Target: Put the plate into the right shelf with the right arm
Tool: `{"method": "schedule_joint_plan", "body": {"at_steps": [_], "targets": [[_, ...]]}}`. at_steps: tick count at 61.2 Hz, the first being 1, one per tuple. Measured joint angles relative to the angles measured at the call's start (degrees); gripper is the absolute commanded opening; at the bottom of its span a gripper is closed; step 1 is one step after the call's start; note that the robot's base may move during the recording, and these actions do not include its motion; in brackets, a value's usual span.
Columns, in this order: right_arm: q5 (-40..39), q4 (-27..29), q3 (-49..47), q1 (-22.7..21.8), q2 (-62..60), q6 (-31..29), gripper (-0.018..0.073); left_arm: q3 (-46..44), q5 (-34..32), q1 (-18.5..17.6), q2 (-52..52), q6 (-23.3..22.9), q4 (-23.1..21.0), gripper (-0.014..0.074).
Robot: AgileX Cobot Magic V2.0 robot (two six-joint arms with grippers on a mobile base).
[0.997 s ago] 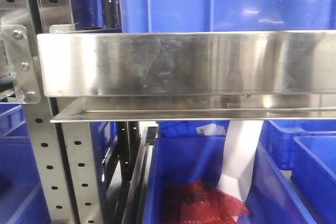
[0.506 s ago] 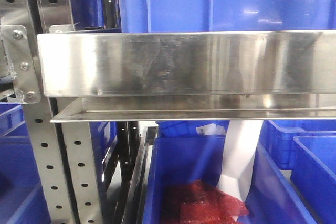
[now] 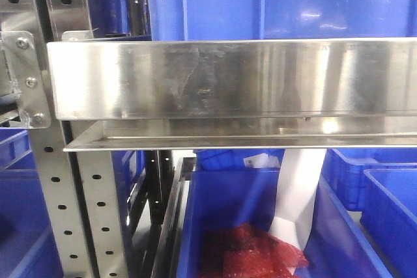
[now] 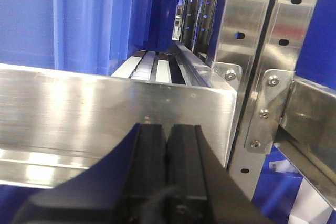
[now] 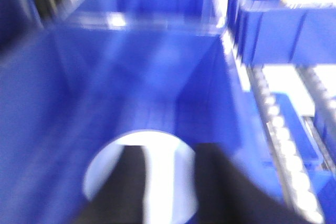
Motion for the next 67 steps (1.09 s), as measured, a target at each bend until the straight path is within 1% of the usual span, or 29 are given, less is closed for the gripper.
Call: {"method": "schedule_joint_plan", "body": {"at_steps": [5,6,13,24,34,42,51,57,67], "targets": [[0.0,0.3,5.5,0.0,-5.3,0.0,0.0053,0.0,0.0,0.0,0.0,0.0,0.0,-0.0047],[0.0,0.3,6.5,0.0,-6.3,0.0,0.0050,0.0,0.0,0.0,0.0,0.0,0.0,-0.0047],[-0.6,0.5,16.7,0.0,-15.3,0.0,0.0056,0.0,0.0,0.0,0.0,0.0,0.0,-0.0047],[-4.7,0.5,34.9,0.0,-30.1,0.0,0.0056,0.0,0.0,0.0,0.0,0.0,0.0,-0.0047],[-6.6,0.6,47.4,0.0,-44.7,0.0,0.0056,0.0,0.0,0.0,0.0,0.0,0.0,-0.0047],[-6.7,0.6,54.2,0.0,-54.7,0.0,0.0056,0.0,0.0,0.0,0.0,0.0,0.0,-0.0047],[-6.4,0.6,59.4,0.0,-62.3,0.0,0.0056,0.0,0.0,0.0,0.0,0.0,0.0,-0.0047],[-6.3,0.6,61.2,0.0,-64.6,0.0,0.0056,0.0,0.0,0.0,0.0,0.0,0.0,-0.0047],[-6.2,0.6,61.8,0.0,-65.3,0.0,0.0056,0.0,0.0,0.0,0.0,0.0,0.0,-0.0047]]}}
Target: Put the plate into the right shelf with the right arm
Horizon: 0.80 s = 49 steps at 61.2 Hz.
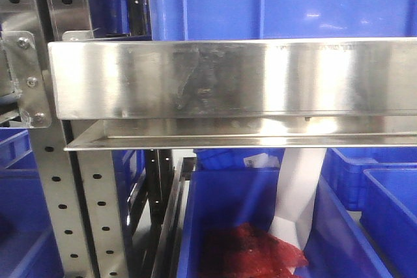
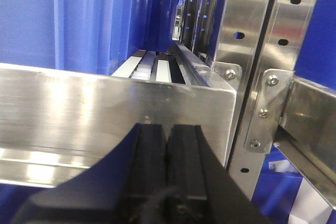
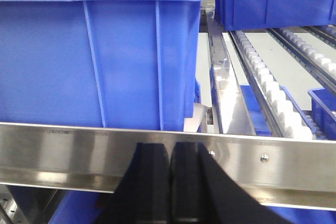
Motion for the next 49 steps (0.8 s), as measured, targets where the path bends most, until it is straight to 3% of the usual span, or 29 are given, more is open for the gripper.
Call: {"method": "schedule_joint_plan", "body": {"at_steps": [27,49], "targets": [[-2.2,-0.3,2.1,-1.2,0.0,-0.9,0.0056,0.0,0.0,0.0,0.0,0.0,0.0,-0.0047],[-19.9,12.7,16.1,-15.7,-0.4,-12.8,0.0056,0.0,0.0,0.0,0.0,0.0,0.0,-0.0047]]}}
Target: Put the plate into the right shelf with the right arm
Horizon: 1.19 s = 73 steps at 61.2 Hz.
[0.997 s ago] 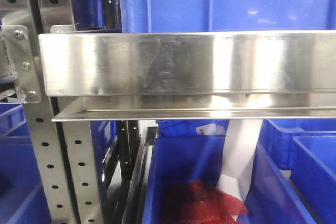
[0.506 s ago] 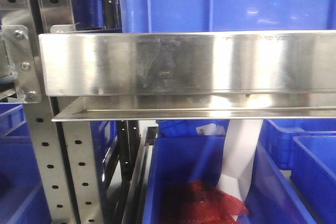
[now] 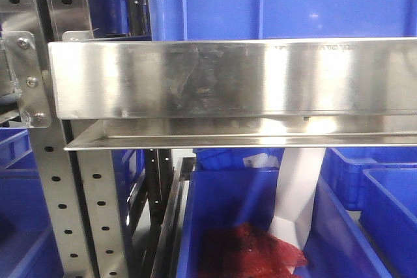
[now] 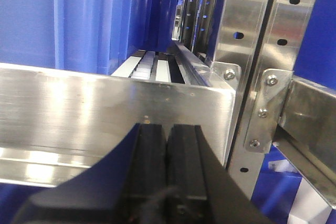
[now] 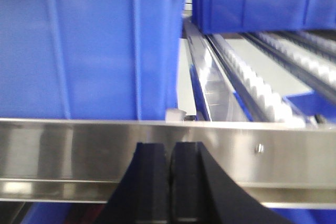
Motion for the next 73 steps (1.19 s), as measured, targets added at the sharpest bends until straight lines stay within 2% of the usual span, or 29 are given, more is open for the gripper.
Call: {"method": "schedule_joint_plan", "body": {"at_steps": [10,21,73], "targets": [[-8.0,3.1,8.4,-4.3,-2.3,-0.7,0.0056,0.0,0.0,0.0,0.0,0.0,0.0,-0.0047],[-13.4,3.5,15.4,-5.1,-6.7,-0.8,0.0056,0.0,0.0,0.0,0.0,0.0,0.0,-0.0047],[-13.9,3.6,16.0,-5.1,-7.7,-2.4,0.0056,0.0,0.0,0.0,0.0,0.0,0.0,-0.0047]]}}
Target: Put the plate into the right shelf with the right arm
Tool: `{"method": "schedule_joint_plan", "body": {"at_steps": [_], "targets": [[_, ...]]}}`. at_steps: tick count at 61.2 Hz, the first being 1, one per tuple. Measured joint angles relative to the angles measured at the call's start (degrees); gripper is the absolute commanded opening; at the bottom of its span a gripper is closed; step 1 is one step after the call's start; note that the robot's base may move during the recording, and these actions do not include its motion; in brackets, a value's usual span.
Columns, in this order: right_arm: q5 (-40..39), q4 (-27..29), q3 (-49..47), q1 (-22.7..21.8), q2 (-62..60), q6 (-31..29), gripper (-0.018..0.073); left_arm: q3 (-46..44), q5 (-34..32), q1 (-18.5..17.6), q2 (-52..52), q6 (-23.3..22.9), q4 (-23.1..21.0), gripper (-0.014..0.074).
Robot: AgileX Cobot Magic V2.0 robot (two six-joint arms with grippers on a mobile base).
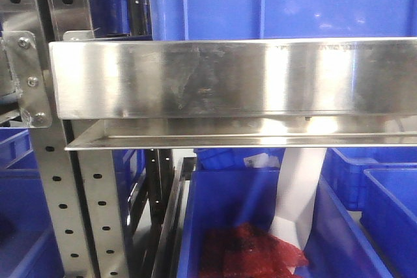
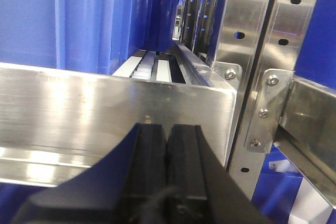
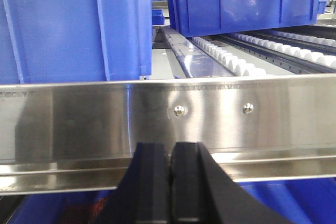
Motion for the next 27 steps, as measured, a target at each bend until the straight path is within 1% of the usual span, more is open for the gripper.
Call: {"method": "schedule_joint_plan", "body": {"at_steps": [27], "targets": [[0.0,0.0,0.0,0.0,0.0,0.0,0.0056,0.0,0.0,0.0,0.0,0.0,0.0,-0.0047]]}}
